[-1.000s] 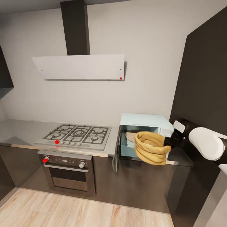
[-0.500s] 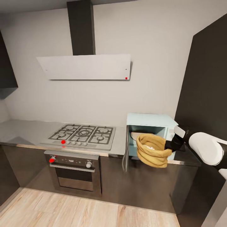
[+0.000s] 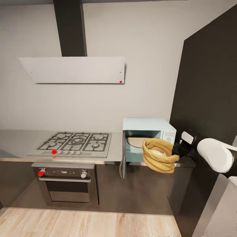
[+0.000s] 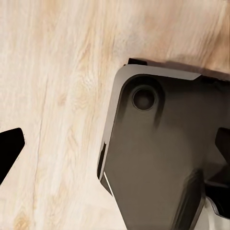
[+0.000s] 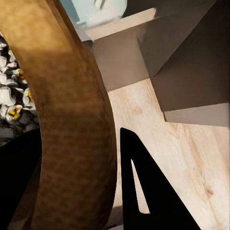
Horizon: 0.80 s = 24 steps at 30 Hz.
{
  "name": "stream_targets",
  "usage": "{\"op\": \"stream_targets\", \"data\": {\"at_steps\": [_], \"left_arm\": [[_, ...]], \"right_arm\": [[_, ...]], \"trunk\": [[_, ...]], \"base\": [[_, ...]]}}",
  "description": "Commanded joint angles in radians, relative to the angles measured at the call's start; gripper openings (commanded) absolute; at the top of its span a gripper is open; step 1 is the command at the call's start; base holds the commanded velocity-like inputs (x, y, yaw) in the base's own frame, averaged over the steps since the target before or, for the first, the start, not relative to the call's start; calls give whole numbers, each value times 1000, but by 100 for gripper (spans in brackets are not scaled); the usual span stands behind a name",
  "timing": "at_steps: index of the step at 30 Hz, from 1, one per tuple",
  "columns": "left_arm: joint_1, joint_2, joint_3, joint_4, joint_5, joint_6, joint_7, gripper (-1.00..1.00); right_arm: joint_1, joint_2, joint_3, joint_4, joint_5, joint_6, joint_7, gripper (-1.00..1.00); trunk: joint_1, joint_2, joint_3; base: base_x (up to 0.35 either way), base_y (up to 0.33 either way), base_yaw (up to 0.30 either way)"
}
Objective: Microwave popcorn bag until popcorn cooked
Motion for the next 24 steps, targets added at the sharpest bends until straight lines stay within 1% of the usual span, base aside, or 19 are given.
{"op": "stream_targets", "data": {"at_steps": [1,6,13,21,24], "left_arm": [[0,0,3,-1,0,-1,0,100],[0,1,2,0,0,-1,0,100],[0,1,2,0,0,-1,0,100],[0,1,2,1,0,-1,0,100],[0,1,3,1,0,-1,0,100]], "right_arm": [[-2,0,-9,2,2,0,-8,-100],[-2,0,-9,2,2,0,-7,-100],[-2,0,-9,2,2,0,-7,-100],[-2,0,-9,2,2,0,-7,-100],[-2,0,-9,2,2,0,-7,-100]], "trunk": [[0,-1,-1],[0,-1,-1],[0,-1,-1],[0,-1,-1],[0,-1,-1]], "base": [[28,194,-87],[149,196,-23],[43,23,-1],[305,0,0],[121,0,0]]}}
